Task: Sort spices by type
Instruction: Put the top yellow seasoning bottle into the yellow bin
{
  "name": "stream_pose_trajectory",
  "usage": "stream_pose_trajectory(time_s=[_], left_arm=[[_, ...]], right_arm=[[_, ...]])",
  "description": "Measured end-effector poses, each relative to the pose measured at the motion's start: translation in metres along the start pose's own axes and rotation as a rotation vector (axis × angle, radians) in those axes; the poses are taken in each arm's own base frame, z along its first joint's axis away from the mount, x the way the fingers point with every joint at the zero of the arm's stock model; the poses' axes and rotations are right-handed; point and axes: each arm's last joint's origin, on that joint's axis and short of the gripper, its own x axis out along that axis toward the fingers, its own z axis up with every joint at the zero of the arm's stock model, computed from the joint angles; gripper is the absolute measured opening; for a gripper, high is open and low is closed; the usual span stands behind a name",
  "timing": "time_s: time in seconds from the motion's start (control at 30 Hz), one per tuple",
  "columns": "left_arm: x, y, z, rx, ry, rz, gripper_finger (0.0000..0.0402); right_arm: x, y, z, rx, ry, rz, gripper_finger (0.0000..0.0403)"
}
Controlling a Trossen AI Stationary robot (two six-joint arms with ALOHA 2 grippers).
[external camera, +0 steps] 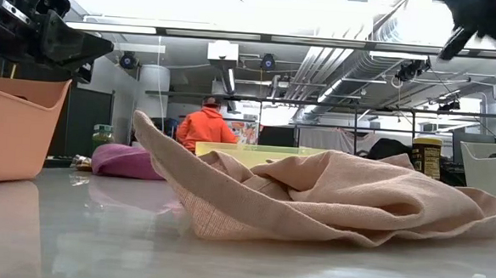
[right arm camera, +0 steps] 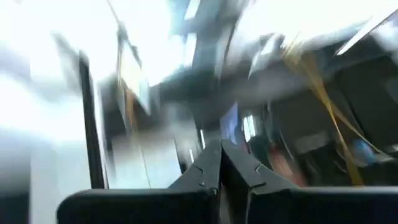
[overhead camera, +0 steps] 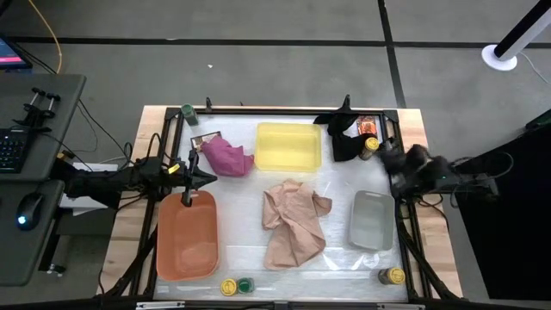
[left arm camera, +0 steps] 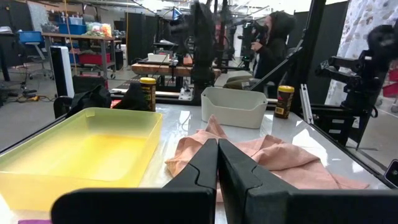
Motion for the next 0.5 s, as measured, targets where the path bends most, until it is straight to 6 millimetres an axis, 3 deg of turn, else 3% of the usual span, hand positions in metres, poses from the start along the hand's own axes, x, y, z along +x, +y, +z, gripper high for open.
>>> stream_pose_trajectory(time_s=[0.1,0.2,0.27,0.33,0.43,0.5], left_arm=[[0.000,0.000,0.000,0.000,0.000,0.000,0.0000],[0.000,0.000,0.000,0.000,0.000,0.000,0.0000],[0.000,0.000,0.000,0.000,0.000,0.000,0.0000],[0.000,0.000,0.000,0.000,0.000,0.000,0.0000],[0.000,0.000,0.000,0.000,0.000,0.001,0.0000],[0.000,0.000,0.000,0.000,0.000,0.000,0.0000]], right_arm=[[0.003,0.004,0.026,0.199,-0.221,-0.103,0.0001],[0.016,0.014,0.050,0.188,-0.232,-0.098,0.0001],[0.033,0.024,0.063,0.107,-0.130,-0.088,0.0001],[0.055,0.031,0.075,0.037,0.028,-0.194,0.0001],[0.078,0.031,0.083,-0.090,0.316,-0.597,0.0000],[0.082,0.028,0.086,-0.213,0.467,-0.887,0.0000]])
